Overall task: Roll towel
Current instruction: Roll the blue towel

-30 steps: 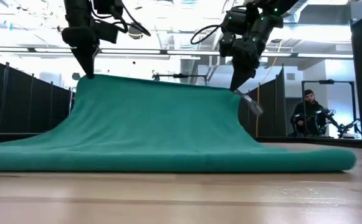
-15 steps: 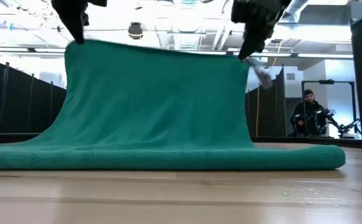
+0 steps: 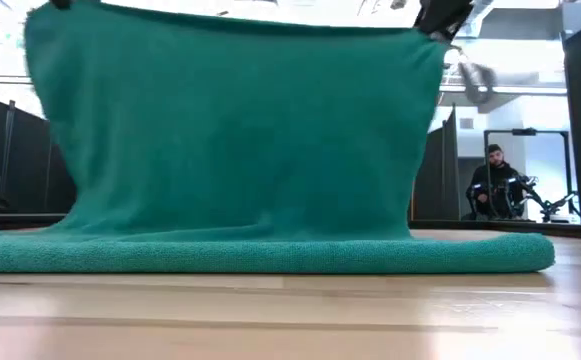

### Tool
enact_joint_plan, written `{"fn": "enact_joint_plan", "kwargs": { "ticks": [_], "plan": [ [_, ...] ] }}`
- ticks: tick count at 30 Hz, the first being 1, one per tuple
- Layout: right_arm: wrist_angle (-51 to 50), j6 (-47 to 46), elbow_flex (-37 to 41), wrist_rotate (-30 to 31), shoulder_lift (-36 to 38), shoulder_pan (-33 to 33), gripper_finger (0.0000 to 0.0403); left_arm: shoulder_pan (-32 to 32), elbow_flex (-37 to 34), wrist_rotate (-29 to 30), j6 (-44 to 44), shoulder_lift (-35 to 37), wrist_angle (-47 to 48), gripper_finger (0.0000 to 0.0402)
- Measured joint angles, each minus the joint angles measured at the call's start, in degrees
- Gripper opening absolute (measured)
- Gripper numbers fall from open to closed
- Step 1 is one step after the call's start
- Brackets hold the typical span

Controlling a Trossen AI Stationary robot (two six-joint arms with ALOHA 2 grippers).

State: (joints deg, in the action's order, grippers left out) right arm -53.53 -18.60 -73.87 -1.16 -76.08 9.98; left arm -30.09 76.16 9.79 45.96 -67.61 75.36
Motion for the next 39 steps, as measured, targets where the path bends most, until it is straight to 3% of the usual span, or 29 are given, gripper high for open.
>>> {"fn": "enact_joint_plan", "kwargs": {
  "ticks": [9,18,25,29,39],
  "plan": [
    [4.7,-15.1,0.0,9.0,-2.8,13.8,0.0,-16.3,0.0,4.8,12.4,-6.3,-3.3,0.0],
    [9.5,-25.3,0.0,9.5,-12.1,23.8,0.0,-26.4,-0.1,6.6,17.9,-17.1,-9.8,0.0],
    [18.1,-34.9,0.0,10.6,-16.2,31.6,0.0,-32.2,0.0,8.9,22.2,-22.4,-25.5,0.0],
    [19.9,-40.9,-0.1,13.5,-16.0,35.5,0.0,-33.6,0.2,9.1,23.9,-23.9,-29.5,0.0],
    [19.8,-42.6,-7.7,15.7,-16.0,41.0,0.0,-34.0,9.0,6.9,20.4,-24.2,-45.5,0.0]
  ]
}}
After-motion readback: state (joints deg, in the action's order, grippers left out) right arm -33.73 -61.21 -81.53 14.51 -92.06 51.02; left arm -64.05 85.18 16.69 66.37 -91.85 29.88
